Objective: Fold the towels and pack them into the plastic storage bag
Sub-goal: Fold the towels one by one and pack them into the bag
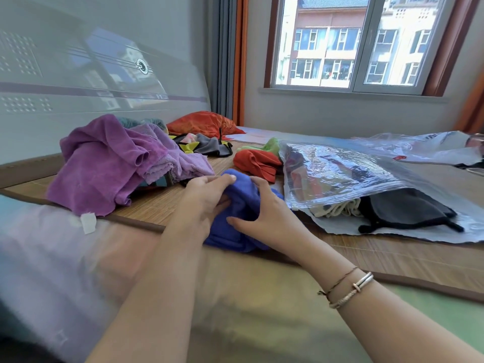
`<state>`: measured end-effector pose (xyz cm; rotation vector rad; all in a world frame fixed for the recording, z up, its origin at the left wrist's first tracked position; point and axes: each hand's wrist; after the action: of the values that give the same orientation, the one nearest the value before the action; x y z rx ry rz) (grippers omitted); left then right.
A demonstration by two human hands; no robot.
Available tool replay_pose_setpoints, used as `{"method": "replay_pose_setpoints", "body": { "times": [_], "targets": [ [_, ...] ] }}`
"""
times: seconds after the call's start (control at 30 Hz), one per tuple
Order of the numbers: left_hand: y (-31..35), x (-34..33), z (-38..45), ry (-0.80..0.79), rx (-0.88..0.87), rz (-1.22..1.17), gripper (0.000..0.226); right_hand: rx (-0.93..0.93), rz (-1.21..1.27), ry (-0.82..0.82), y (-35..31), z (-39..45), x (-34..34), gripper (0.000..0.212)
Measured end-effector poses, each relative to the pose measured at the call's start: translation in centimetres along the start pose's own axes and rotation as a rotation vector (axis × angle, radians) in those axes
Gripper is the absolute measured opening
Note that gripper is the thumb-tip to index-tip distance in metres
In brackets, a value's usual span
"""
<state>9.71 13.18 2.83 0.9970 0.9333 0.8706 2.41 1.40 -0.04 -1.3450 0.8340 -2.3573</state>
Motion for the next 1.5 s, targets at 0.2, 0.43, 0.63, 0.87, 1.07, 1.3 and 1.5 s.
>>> {"method": "replay_pose_setpoints", "body": {
  "times": [0.2,0.43,0.63,0.87,1.07,1.3,1.5],
  "targets": [
    [1.3,-2.7,-1.2,-0.172,-0.185,-0.018,0.03,-0.137,0.385,0.159,-0.5,0.3,3.0,0.024],
    [0.8,-4.1,-2.0,-0.265,-0.419,0.28,0.019,-0.553,1.296,-0.092,0.1,-1.1,9.3,0.02],
    [0.3,-6.2,-2.8,-0.159,-0.438,0.409,0.038,-0.564,1.301,-0.053,1.2,-3.6,13.3,0.027],
    [2.3,-8.1,-4.1,-0.349,-0.333,0.858,0.051,-0.543,0.98,0.108,2.8,-5.3,18.6,0.03],
    [0.9,-8.3,-3.0,-0.558,-0.25,0.921,0.035,-0.646,0.732,0.202,4.4,-6.3,22.0,0.023],
    [2.1,-8.7,-2.8,-0.576,-0.203,1.003,0.019,-0.684,0.677,0.322,5.4,-6.0,22.1,0.019],
    [2.7,-11.7,-4.2,-0.383,0.041,0.382,0.026,-0.243,0.149,0.306,0.7,-6.6,20.2,0.023]
  ]
}}
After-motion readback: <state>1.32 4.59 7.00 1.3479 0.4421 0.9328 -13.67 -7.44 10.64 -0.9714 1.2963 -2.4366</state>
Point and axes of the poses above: each hand's wrist, its own z-axis towards the middle knuckle, its own x-axis out of the back of the hand, y = z × x, and after that the axes turned 11 degrees about -x, right-handed
